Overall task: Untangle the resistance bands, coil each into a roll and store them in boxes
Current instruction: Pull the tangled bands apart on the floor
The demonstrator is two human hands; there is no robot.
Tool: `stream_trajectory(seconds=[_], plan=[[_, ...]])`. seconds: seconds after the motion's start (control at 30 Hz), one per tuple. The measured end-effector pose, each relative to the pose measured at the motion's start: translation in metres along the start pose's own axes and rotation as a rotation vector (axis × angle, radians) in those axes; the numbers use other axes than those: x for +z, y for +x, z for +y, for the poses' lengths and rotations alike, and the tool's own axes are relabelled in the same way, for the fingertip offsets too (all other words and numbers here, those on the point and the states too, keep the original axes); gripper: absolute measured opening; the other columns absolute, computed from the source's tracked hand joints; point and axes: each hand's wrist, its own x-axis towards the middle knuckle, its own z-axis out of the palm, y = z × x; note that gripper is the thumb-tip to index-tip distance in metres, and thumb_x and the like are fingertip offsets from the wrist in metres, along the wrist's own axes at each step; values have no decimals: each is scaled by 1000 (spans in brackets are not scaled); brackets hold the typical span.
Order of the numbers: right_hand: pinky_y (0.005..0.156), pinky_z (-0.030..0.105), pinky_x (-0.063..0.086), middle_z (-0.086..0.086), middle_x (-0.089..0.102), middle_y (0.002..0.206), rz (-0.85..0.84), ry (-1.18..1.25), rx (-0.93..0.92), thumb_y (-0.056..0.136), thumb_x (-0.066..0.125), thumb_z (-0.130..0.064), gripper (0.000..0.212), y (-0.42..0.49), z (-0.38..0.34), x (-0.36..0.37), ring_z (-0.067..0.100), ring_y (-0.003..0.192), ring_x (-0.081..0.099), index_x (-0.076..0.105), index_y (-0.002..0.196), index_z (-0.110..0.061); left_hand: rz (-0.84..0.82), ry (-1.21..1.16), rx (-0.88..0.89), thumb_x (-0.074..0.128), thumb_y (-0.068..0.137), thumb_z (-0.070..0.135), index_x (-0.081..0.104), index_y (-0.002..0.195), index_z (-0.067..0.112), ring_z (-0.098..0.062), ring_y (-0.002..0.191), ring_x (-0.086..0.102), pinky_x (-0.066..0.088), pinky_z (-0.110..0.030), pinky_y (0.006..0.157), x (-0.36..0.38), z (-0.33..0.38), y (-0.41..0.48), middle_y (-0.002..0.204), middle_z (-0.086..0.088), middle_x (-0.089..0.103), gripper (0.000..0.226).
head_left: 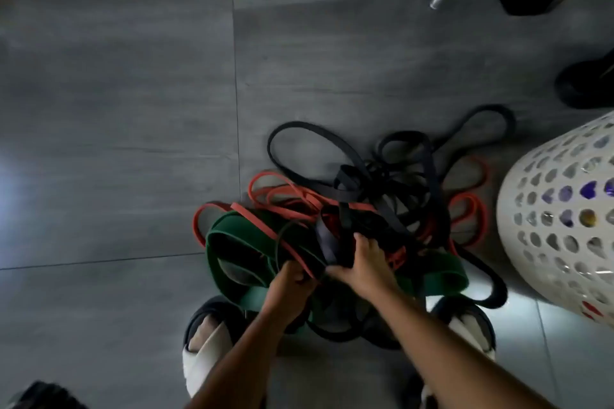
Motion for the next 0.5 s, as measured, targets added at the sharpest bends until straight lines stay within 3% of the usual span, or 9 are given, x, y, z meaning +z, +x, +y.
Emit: stream_trajectory(seconds=[0.07,0.13,0.23,0.33,0.43,0.5], plan=[[98,35,38,9,37,136,75,-169,38,75,69,-40,82,0,-7,20,28,126,36,25,136,-10,-34,-95,-23,59,82,2,47,82,10,-22,75,53,30,-19,46,11,-16,0,66,-3,53,14],[91,35,44,8,39,132,128,-251,40,78,66,-34,66,-8,-14,22,26,123,39,31,129,-11,-59,-116,-47,61,82,5,46,92,9,-18,72,49,34,-18,48,12,-25,-9,74,-2,51,18],[84,35,46,9,40,128,205,-260,23,80,62,-28,50,-32,-19,-3,27,120,40,38,119,-8,-39,-228,-36,68,66,24,46,87,9,-17,64,48,49,-29,59,-7,-20,-32,76,-8,51,34],[80,33,44,10,51,119,227,-275,-133,78,59,-30,33,-79,-29,-39,29,114,46,44,101,-10,23,-200,128,72,62,34,42,113,11,-17,99,54,49,-20,82,-32,0,-66,110,-7,55,63],[70,31,38,10,59,108,227,-205,-353,75,61,-31,28,-133,-48,-86,29,103,55,41,88,-15,61,-99,379,83,45,40,28,136,16,-24,128,40,38,-42,106,-52,31,-106,137,-8,41,109],[63,28,35,7,58,99,274,-114,-490,74,62,-30,28,-173,-65,-118,28,99,56,42,89,-17,73,-115,499,88,51,25,10,145,20,-20,138,24,26,-40,114,-61,61,-143,149,-4,26,123]])
